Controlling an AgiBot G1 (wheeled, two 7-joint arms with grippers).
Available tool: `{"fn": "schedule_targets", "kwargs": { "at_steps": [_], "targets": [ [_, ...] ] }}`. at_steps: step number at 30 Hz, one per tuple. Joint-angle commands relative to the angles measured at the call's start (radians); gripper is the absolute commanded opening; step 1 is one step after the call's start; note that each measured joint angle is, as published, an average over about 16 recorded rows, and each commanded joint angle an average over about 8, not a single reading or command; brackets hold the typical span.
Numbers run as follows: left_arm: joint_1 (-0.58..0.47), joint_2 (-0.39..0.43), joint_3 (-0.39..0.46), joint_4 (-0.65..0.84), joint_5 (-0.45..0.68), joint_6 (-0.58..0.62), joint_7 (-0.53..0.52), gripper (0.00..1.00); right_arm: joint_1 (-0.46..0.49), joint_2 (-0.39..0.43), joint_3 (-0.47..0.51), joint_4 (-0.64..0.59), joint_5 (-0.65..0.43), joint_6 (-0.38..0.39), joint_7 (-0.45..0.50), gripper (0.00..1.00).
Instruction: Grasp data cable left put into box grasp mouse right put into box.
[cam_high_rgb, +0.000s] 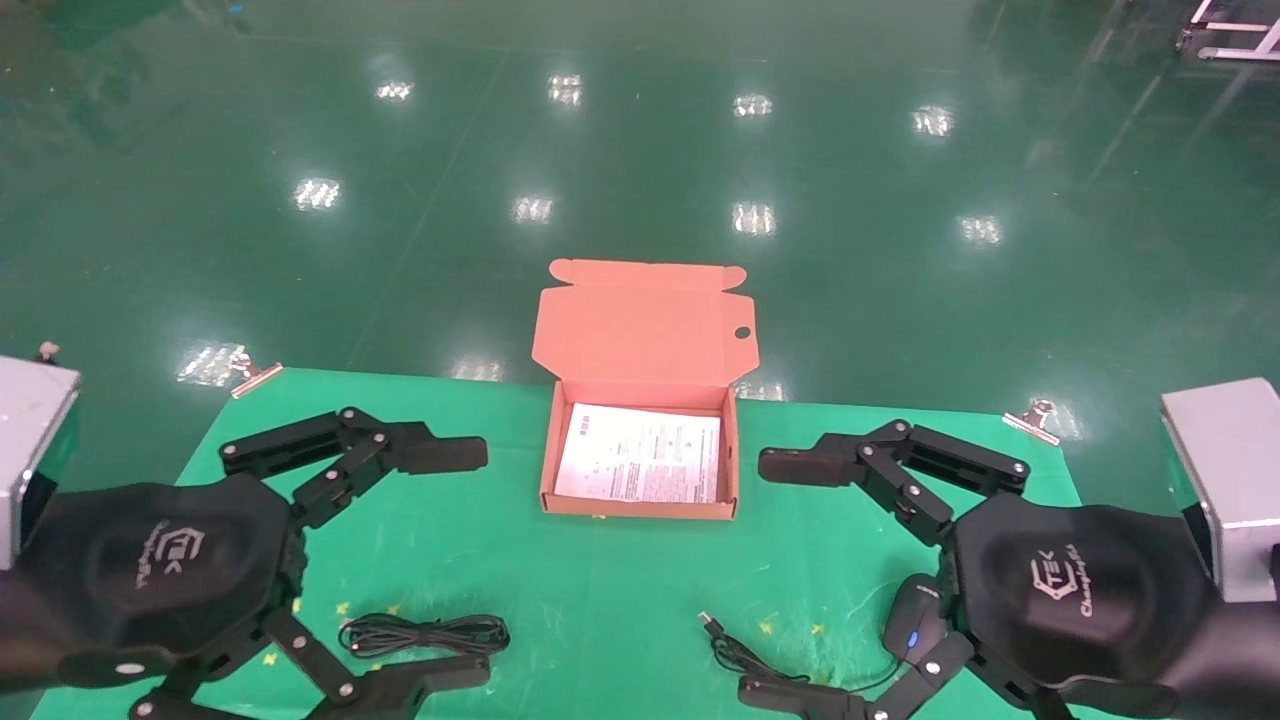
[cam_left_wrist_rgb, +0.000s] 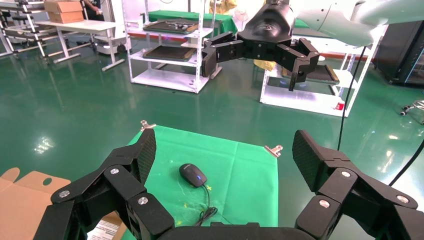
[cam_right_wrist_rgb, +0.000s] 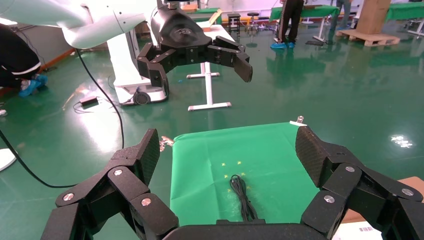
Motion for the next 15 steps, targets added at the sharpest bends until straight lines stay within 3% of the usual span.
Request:
{"fn": "schedule_targets", "kwargs": {
  "at_steps": [1,8,15],
  "targets": [
    [0.001,0.0,-0.001,0.0,-0.001,0.0,0.002,1.0,-0.001,-0.001,0.0,-0.001,0.002,0.0,0.002,1.0],
    [-0.033,0.006,0.034,-0.001,0.054,0.013,-0.026,1.0,0.017,0.008,-0.007,0.005,-0.042,-0.003,-0.021,1.0],
    [-0.133,0.033,0.114,0.024,0.167,0.068,-0.057,1.0,0.084,0.02,-0.054,0.035,-0.202,-0.027,-0.079,1.0]
  ]
}}
